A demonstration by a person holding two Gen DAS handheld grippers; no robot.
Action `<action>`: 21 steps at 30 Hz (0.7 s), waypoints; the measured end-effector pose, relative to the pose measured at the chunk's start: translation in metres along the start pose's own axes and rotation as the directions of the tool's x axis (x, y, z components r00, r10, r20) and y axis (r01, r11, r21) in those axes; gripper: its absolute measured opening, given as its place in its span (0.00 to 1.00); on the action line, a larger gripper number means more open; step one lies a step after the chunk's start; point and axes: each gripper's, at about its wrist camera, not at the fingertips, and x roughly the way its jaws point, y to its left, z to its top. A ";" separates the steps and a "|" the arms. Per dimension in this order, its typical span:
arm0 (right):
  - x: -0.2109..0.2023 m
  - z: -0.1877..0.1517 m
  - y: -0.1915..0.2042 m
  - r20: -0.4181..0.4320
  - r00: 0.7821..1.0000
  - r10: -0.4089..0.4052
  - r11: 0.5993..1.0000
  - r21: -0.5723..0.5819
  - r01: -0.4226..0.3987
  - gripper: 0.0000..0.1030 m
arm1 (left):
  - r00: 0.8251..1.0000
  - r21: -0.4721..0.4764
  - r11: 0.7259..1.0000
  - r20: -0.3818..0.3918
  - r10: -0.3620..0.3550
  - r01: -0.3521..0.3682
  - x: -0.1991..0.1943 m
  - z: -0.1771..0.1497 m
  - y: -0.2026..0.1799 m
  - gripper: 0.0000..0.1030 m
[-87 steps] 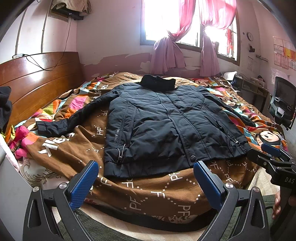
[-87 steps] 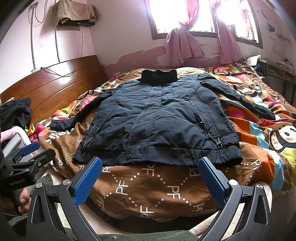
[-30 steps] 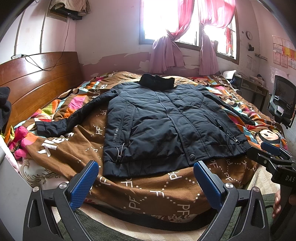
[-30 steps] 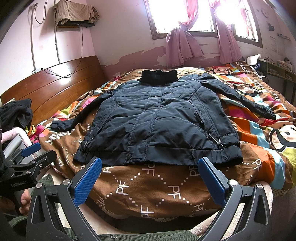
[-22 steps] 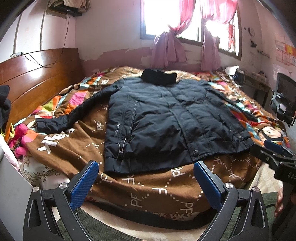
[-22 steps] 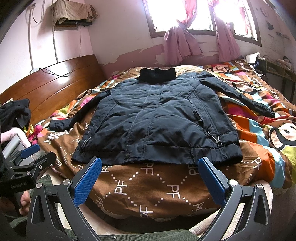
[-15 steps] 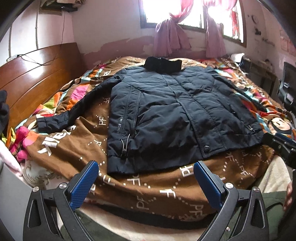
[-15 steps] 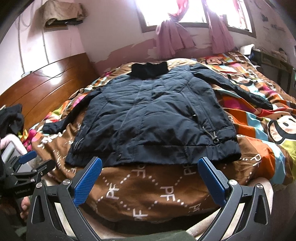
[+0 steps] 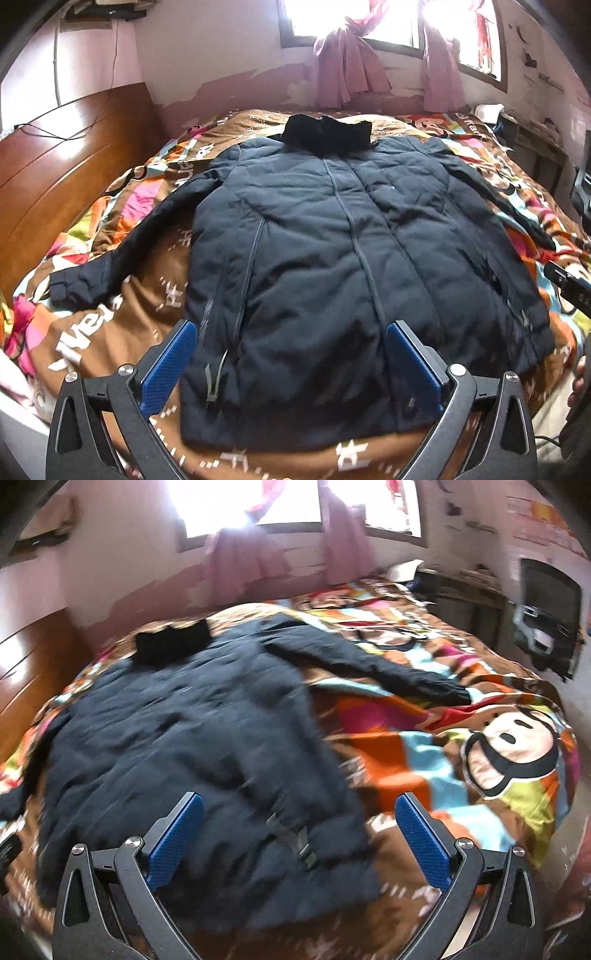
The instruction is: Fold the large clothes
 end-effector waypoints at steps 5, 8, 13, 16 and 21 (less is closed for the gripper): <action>0.034 0.029 -0.013 0.007 0.999 -0.033 0.997 0.073 0.032 0.99 | 1.000 0.023 1.000 0.001 0.006 -0.006 0.017 0.032 -0.016 1.00; 0.047 0.043 -0.017 0.021 0.999 -0.050 0.995 0.090 0.048 0.99 | 1.000 0.045 0.999 0.003 0.016 -0.016 0.028 0.046 -0.026 1.00; 0.077 0.070 -0.033 0.050 0.997 -0.052 0.991 0.124 0.046 0.99 | 1.000 0.077 0.997 0.012 0.003 -0.004 0.050 0.073 -0.049 1.00; 0.098 0.088 -0.044 0.065 0.995 -0.071 0.989 0.134 0.062 0.99 | 1.000 0.107 0.994 0.013 -0.008 0.007 0.066 0.090 -0.069 1.00; 0.154 0.133 -0.057 0.083 0.985 -0.152 0.986 0.089 0.144 0.99 | 0.998 0.140 0.988 0.007 -0.063 0.062 0.091 0.114 -0.106 1.00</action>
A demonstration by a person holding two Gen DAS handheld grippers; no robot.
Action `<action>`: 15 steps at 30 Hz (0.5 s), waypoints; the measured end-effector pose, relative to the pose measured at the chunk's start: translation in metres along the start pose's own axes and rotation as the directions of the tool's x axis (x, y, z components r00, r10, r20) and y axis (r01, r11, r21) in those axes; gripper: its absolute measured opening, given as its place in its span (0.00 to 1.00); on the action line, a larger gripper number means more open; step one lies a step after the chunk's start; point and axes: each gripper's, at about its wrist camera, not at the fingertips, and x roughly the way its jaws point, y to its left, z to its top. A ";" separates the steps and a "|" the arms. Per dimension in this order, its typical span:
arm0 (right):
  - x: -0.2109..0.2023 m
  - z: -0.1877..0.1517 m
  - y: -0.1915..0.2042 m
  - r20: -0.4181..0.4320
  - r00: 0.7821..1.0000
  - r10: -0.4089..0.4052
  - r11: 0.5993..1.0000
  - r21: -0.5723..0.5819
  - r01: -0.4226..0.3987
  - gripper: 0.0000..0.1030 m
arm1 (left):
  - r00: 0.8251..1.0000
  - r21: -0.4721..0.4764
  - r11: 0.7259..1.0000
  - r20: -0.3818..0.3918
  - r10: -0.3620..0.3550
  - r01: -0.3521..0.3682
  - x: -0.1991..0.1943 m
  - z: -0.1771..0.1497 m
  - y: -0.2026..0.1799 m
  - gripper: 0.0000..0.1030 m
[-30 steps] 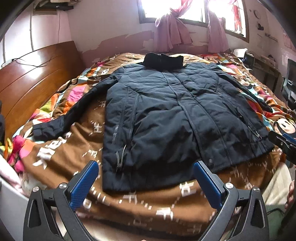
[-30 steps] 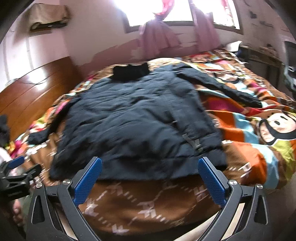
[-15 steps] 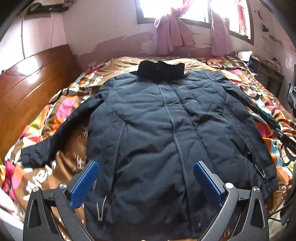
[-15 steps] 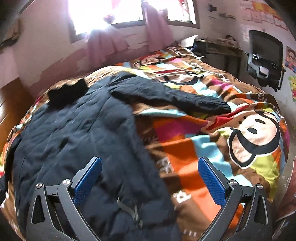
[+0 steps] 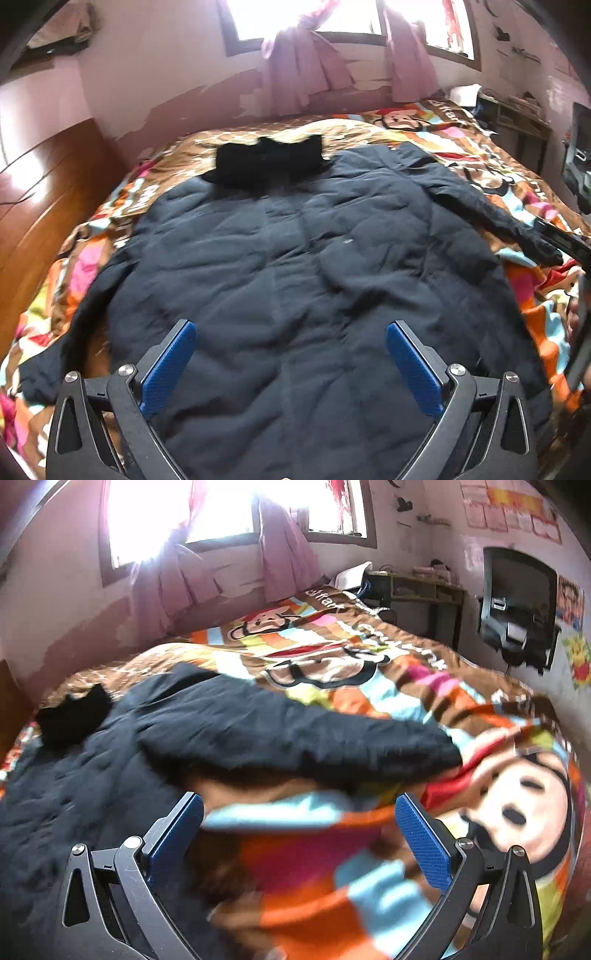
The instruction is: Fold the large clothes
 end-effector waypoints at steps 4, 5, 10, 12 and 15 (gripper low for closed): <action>0.036 0.017 -0.011 0.002 1.000 -0.026 0.999 0.030 0.026 0.99 | 0.999 0.048 0.998 -0.012 -0.042 0.043 0.028 0.029 -0.032 1.00; 0.046 0.018 -0.017 -0.007 1.000 -0.015 0.998 0.056 0.015 0.99 | 0.999 0.055 0.997 -0.010 -0.047 0.047 0.035 0.037 -0.040 1.00; 0.076 0.008 -0.064 -0.064 0.995 0.076 0.969 0.238 -0.059 0.99 | 0.997 0.053 0.995 0.005 -0.080 0.080 0.080 0.076 -0.080 1.00; 0.092 0.000 -0.089 -0.105 0.988 0.114 0.937 0.342 -0.072 0.99 | 0.995 0.027 0.994 -0.008 -0.104 0.104 0.097 0.087 -0.091 1.00; 0.111 -0.011 -0.115 -0.095 0.979 0.183 0.886 0.448 -0.122 0.99 | 0.990 -0.024 0.991 -0.031 -0.135 0.135 0.127 0.110 -0.106 1.00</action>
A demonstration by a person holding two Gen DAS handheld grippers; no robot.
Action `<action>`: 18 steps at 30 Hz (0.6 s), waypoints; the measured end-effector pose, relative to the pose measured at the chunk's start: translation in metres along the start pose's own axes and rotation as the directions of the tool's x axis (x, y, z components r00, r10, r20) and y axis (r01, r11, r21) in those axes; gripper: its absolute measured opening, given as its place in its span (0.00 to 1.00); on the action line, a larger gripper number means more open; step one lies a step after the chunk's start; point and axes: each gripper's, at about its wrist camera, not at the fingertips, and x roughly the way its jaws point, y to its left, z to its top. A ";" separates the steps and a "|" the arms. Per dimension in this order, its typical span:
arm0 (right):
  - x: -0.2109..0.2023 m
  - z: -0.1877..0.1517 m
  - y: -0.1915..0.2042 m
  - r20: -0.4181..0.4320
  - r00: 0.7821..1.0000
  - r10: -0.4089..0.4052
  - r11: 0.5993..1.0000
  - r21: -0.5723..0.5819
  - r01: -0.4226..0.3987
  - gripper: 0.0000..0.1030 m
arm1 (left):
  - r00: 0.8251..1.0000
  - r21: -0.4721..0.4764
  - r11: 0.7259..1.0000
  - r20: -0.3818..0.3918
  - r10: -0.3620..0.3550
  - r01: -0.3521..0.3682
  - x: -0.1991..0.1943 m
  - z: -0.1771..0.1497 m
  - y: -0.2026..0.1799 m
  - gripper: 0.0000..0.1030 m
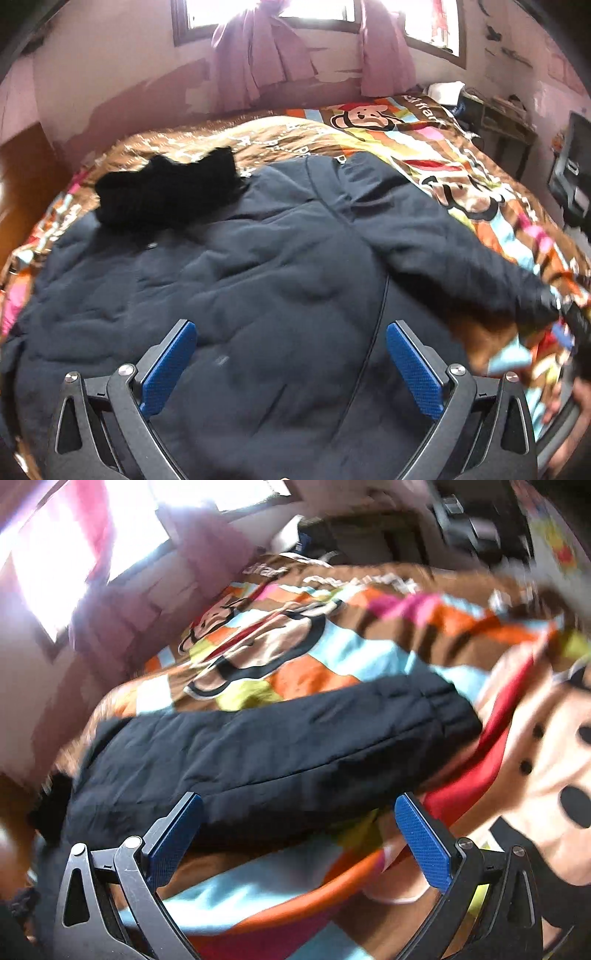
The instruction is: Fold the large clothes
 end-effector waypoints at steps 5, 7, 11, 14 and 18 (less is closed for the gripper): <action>0.030 0.008 -0.024 -0.039 0.997 0.073 0.991 0.112 -0.068 0.99 | 1.000 -0.023 1.000 0.003 0.001 -0.001 0.032 0.031 -0.015 1.00; 0.040 0.011 -0.025 -0.043 0.997 0.069 0.990 0.130 -0.063 0.98 | 1.000 -0.021 1.000 0.003 0.006 -0.006 0.043 0.039 -0.020 1.00; 0.053 0.015 -0.026 -0.035 0.998 0.050 0.990 0.137 -0.045 0.82 | 1.000 -0.017 1.000 -0.007 0.017 -0.017 0.062 0.047 -0.028 1.00; 0.056 0.013 -0.034 -0.015 0.998 0.063 0.984 0.169 -0.060 0.72 | 0.999 -0.020 0.999 -0.024 0.024 -0.025 0.074 0.047 -0.029 1.00; 0.055 0.016 -0.039 0.012 0.998 0.064 0.981 0.182 -0.065 0.46 | 0.998 -0.033 0.999 -0.056 0.025 -0.027 0.091 0.045 -0.029 1.00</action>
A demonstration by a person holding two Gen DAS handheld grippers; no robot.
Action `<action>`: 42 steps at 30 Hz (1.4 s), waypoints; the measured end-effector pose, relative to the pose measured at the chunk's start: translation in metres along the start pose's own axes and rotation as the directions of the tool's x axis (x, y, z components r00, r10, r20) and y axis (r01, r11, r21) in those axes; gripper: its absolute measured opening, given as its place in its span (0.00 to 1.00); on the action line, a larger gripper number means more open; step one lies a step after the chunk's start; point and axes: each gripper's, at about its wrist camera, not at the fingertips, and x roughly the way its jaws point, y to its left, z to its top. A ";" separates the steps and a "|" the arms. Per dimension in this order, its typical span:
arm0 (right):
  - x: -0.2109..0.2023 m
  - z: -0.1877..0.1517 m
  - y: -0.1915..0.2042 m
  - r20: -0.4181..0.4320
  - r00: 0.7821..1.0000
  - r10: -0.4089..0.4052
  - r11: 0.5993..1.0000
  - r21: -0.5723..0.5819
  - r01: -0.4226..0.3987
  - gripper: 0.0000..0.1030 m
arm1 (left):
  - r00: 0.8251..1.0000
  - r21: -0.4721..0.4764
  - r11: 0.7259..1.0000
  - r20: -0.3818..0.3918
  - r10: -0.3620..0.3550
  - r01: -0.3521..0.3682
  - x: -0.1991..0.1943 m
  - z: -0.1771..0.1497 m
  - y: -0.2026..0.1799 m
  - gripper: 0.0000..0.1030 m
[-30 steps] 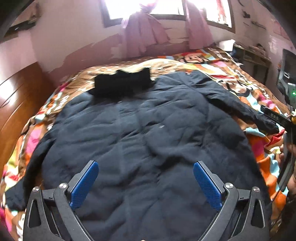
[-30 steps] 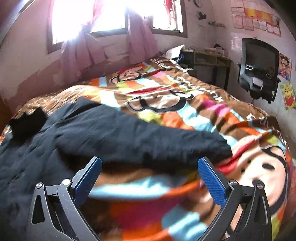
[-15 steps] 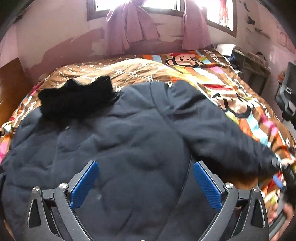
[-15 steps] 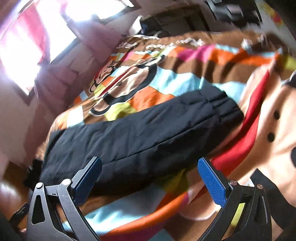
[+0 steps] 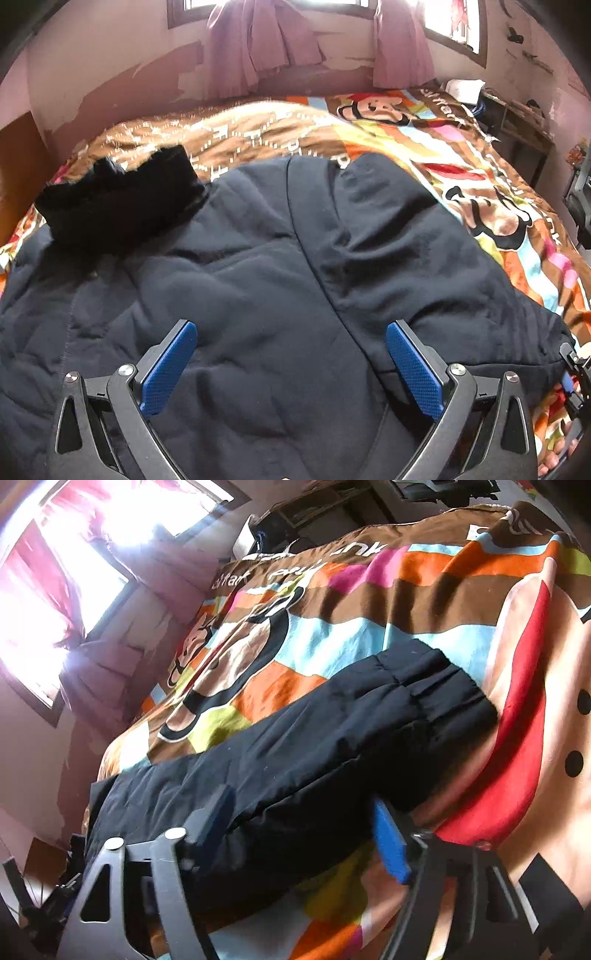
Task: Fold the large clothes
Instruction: 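Grasp the jacket side edge with the left gripper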
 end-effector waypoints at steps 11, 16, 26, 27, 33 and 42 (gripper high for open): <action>-0.047 0.016 0.027 0.165 0.974 0.158 0.987 -0.065 -0.149 0.07 | 0.998 -0.066 0.997 -0.048 -0.040 0.037 -0.010 -0.005 0.021 1.00; -0.097 0.017 0.076 0.260 0.939 0.224 0.960 -0.222 -0.168 0.07 | 0.996 -0.065 0.995 -0.037 -0.083 0.080 -0.052 -0.010 0.059 1.00; -0.191 -0.080 0.243 0.123 0.864 0.489 0.662 -0.698 -0.275 0.04 | 0.978 -0.198 0.957 0.046 -0.205 0.210 -0.142 -0.051 0.201 0.99; -0.197 -0.096 0.257 0.088 0.860 0.503 0.616 -0.734 -0.285 0.04 | 0.974 -0.217 0.950 0.065 -0.217 0.226 -0.150 -0.059 0.217 0.99; -0.214 -0.192 0.338 -0.114 0.878 0.466 0.319 -0.903 -0.287 0.01 | 0.954 -0.307 0.904 0.134 -0.269 0.298 -0.172 -0.096 0.286 0.99; -0.184 -0.266 0.294 -0.425 0.865 0.265 0.196 -0.855 -0.480 0.01 | 0.921 -0.373 0.842 0.137 -0.365 0.389 -0.144 -0.135 0.314 0.99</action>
